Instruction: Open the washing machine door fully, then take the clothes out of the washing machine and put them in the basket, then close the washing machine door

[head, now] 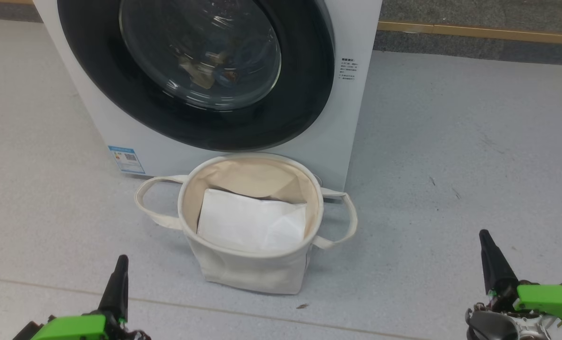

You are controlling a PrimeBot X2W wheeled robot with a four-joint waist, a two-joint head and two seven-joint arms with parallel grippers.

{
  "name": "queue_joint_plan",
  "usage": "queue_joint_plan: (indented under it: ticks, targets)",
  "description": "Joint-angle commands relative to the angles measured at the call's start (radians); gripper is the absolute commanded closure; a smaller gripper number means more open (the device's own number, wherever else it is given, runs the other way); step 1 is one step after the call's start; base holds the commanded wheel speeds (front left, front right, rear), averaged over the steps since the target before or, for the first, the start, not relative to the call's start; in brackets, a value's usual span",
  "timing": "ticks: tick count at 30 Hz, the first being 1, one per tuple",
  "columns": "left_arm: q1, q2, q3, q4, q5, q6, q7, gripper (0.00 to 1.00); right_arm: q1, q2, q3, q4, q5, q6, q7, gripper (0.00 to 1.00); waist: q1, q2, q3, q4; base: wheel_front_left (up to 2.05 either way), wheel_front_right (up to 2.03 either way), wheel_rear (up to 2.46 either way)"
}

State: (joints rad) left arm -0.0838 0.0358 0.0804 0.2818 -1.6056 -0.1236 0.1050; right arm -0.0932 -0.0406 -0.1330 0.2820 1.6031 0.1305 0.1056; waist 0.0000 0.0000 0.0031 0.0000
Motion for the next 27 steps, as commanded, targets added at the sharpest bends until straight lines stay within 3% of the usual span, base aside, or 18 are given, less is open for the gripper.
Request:
queue_joint_plan:
  ticks: [1, 27]
  targets:
    - [-0.024, 0.014, 0.033, -0.037, -0.003, -0.007, 0.008, 1.0, -0.015, -0.01, 0.02, -0.037, 0.006, 0.0, 0.007, 1.0, 0.0, 0.0, 0.0, 0.0, 0.0, 0.0, 0.0]
    - [-0.024, 0.014, 0.033, -0.037, -0.003, -0.007, 0.008, 1.0, -0.015, -0.01, 0.02, -0.037, 0.006, 0.0, 0.007, 1.0, 0.0, 0.0, 0.0, 0.0, 0.0, 0.0, 0.0]
